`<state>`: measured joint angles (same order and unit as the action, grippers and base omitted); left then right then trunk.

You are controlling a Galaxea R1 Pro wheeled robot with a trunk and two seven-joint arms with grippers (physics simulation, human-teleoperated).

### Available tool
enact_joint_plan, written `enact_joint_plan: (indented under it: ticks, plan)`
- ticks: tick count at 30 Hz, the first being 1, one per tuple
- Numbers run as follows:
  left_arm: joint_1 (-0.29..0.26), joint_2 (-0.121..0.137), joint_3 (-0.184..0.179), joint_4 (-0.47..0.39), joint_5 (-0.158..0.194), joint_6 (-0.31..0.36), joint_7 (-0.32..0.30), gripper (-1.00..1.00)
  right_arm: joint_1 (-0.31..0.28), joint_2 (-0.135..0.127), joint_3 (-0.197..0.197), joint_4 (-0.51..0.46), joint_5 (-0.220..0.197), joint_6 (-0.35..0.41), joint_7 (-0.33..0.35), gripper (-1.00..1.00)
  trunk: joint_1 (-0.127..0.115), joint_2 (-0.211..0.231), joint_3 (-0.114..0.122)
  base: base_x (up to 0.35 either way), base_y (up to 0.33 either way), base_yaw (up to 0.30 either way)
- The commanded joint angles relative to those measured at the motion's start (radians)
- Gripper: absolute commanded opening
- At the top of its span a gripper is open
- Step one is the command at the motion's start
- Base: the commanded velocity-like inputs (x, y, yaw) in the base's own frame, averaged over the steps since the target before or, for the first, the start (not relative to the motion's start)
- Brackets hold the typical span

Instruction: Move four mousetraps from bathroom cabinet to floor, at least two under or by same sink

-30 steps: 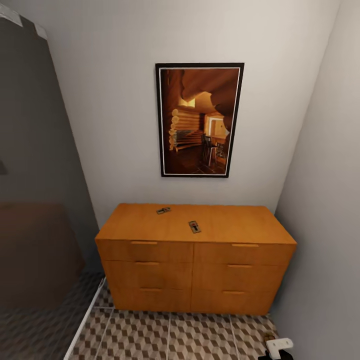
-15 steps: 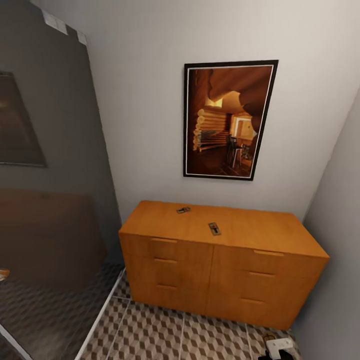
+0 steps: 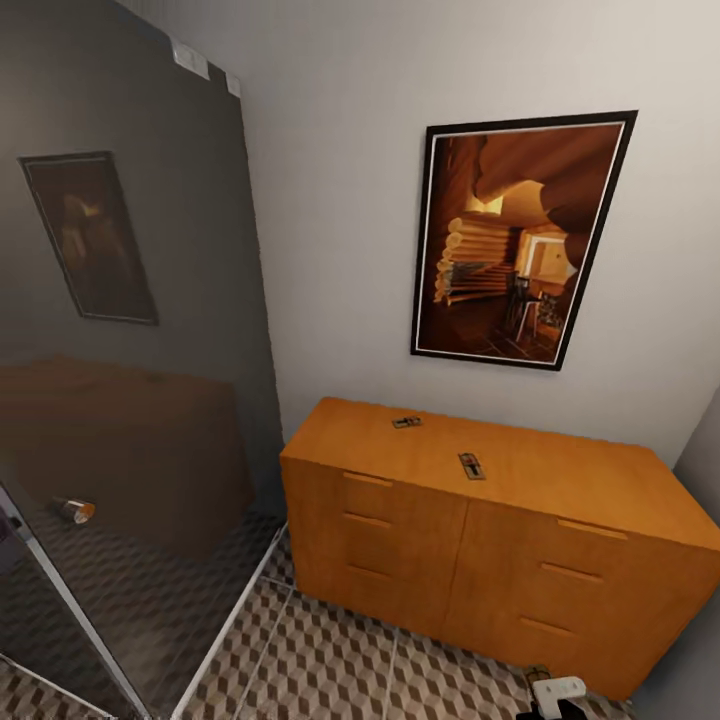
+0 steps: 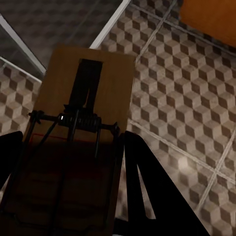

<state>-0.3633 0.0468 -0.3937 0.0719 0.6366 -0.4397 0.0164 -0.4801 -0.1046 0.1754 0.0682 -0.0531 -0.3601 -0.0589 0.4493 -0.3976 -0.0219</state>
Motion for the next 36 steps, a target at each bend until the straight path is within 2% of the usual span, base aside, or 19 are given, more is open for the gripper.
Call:
enact_joint_plan:
  ticks: [1,36]
  plan:
    - [-0.002,-0.001,-0.007,0.003,-0.003,-0.004,0.005,-1.0,-0.002,0.0,0.009,0.004,-0.007,-0.007,-0.001,-1.0,0.001,-0.002,-0.002,0.0,0.0,0.283]
    - [-0.002,-0.001,-0.007,0.003,-0.003,-0.005,0.005,-1.0,-0.002,0.0,0.009,0.004,-0.007,-0.007,0.0,-1.0,0.001,-0.002,-0.002,0.0,0.0,0.283]
